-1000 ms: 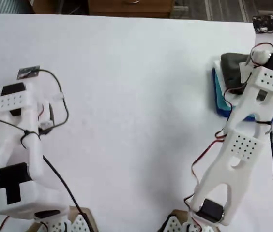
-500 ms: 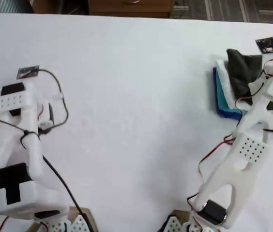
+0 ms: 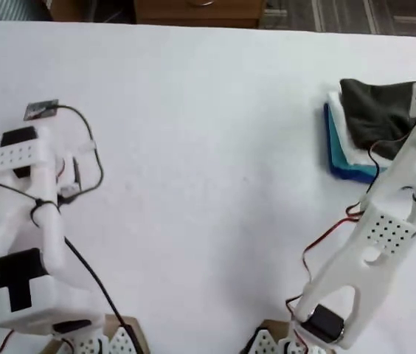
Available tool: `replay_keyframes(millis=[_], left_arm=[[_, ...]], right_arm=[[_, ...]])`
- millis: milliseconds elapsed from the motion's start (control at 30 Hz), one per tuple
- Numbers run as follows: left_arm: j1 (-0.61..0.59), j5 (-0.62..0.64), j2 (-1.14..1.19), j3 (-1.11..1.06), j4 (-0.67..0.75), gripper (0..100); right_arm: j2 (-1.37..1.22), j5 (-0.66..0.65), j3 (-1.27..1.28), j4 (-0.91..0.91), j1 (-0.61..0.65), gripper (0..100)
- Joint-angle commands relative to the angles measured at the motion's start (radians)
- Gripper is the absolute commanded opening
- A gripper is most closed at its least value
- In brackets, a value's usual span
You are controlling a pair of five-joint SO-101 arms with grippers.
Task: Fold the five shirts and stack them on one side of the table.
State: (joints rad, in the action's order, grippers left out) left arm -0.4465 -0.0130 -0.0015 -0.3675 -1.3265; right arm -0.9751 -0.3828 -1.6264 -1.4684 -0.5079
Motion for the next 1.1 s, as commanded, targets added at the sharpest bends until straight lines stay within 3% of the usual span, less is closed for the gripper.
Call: replay_keyframes(millis=[0,200,333,500,733,833,967,1067], left_arm=[[-0.049,-0.029,-0.083,0.004,-0.002,3],[-0.155,-0.160,-0.259,0.004,-0.103,3],[-0.285,-0.253,-0.439,0.004,-0.135,3],[-0.445,-0.344,-0.629,0.002,-0.135,3],[-0.537,-0.351,-0.730,-0.142,-0.124,3],[-0.537,-0.348,-0.740,-0.254,-0.083,3],[-0.539,-0.348,-0.740,-0.329,-0.011,3],[-0.574,-0.356,-0.733,-0.286,0.037,4]], right_arm=[[-0.042,0.034,-0.023,0.271,-0.021,2.0],[-0.282,-0.092,-0.034,0.570,-0.033,2.0],[-0.403,-0.103,-0.035,0.745,-0.068,2.0],[-0.499,-0.106,-0.035,0.820,-0.082,2.0],[-0.475,-0.097,-0.041,0.812,-0.101,2.0],[-0.387,-0.002,-0.041,0.743,-0.099,2.0],[-0.182,0.172,-0.041,0.493,-0.077,3.0],[-0.015,0.192,-0.041,0.257,-0.021,9.3]])
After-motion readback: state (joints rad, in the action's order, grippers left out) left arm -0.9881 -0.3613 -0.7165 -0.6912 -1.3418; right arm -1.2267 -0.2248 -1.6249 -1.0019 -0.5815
